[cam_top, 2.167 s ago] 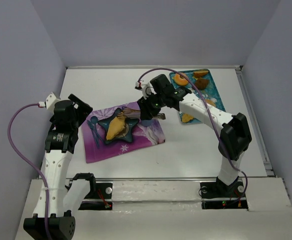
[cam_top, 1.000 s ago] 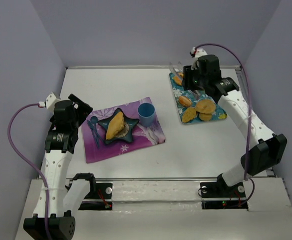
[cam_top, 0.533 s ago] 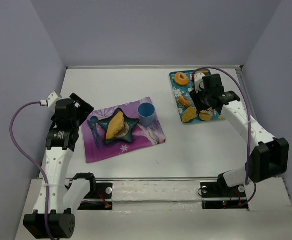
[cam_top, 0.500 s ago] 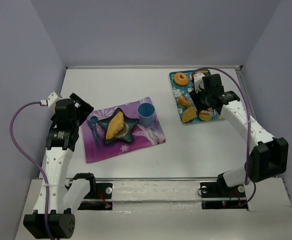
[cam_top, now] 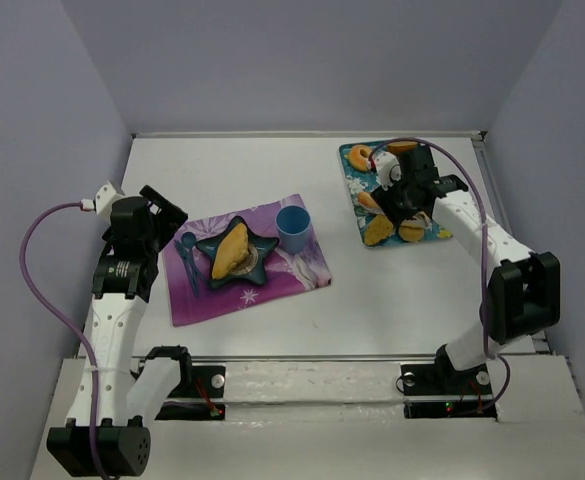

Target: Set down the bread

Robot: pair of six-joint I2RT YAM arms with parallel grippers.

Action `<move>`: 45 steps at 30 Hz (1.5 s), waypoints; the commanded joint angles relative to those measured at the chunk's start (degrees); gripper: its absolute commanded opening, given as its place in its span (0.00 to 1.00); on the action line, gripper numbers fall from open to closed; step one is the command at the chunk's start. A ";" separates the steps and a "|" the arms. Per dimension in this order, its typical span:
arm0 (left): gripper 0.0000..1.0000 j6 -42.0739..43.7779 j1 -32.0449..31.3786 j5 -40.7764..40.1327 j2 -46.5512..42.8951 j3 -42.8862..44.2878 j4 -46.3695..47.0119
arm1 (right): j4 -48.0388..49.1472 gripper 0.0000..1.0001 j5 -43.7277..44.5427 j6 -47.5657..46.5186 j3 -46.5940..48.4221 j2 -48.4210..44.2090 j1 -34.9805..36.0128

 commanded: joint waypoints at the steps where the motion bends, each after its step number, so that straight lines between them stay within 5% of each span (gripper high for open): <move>1: 0.99 1.03 0.34 -0.21 -0.17 -0.21 1.62 | 1.11 0.59 2.38 -1.52 5.36 1.75 -0.15; 9: 0.99 0.94 0.34 -0.21 0.53 -0.04 1.62 | 0.76 0.54 3.37 -1.08 5.98 4.48 -0.15; 14: 0.99 0.94 2.09 0.41 0.71 -0.21 2.06 | -1.00 0.24 1.87 -0.64 7.12 3.61 -0.15; 19: 0.99 1.12 2.36 0.85 0.53 0.05 1.98 | 0.84 0.14 0.73 0.94 9.05 -0.60 -0.15; 23: 0.99 1.12 2.36 0.85 0.00 0.05 2.15 | 4.19 0.14 -1.46 5.32 11.33 -6.40 -0.15; 26: 0.99 1.03 2.36 1.46 -0.44 -0.48 2.77 | 4.27 0.15 -11.72 8.85 13.18 -10.97 -0.15; 35: 0.99 1.47 2.44 2.96 -1.14 -1.00 2.77 | 6.03 0.19 -23.08 13.50 15.12 -15.03 23.55; 45: 0.99 1.56 2.36 4.36 -1.93 -1.97 3.12 | 8.14 0.19 -17.12 23.09 7.66 -7.82 35.44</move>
